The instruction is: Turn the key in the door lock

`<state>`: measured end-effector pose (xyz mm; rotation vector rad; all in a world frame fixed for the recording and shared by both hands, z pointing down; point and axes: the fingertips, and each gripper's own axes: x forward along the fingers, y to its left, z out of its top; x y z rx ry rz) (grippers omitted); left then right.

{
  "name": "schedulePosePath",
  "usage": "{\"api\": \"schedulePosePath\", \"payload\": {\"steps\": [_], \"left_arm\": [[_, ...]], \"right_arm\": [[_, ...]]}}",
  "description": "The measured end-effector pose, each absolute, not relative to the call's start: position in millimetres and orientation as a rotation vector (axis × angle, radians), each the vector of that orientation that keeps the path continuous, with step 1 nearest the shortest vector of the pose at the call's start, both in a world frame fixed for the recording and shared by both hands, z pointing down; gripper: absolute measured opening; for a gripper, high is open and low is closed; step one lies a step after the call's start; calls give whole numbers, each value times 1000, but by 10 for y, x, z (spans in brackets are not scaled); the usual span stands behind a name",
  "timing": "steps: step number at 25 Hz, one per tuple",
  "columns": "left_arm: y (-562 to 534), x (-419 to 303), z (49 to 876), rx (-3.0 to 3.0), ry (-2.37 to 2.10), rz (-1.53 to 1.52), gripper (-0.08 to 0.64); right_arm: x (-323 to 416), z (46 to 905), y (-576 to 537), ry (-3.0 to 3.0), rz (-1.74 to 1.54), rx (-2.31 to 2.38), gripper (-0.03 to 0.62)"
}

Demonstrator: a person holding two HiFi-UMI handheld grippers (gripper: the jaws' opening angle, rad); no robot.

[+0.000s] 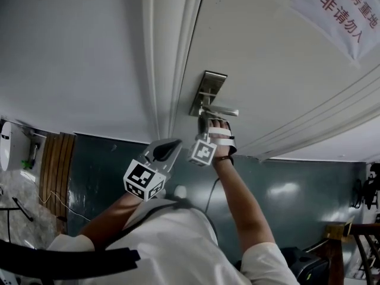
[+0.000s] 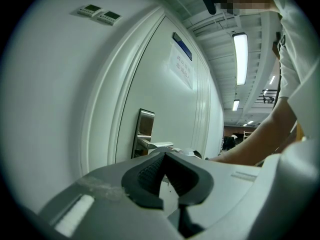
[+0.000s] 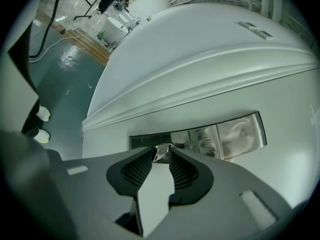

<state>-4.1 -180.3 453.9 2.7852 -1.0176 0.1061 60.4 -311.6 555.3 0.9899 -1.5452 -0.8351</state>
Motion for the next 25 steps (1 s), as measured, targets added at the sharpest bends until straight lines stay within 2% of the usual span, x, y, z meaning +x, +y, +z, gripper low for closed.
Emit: {"api": "schedulePosePath", "payload": {"steps": [10, 15, 25], "left_arm": [[-1846, 76, 4494, 2797, -1003, 102, 6], [-1888, 94, 4397, 2805, -1006, 79, 6], [-1964, 87, 4117, 2824, -1026, 11, 6]], "right_arm": [[749, 5337, -2738, -1761, -683, 1218, 98], [789, 4981, -2488, -2019, -465, 1412, 18], [853, 4474, -1984, -2431, -99, 1572, 9]]}}
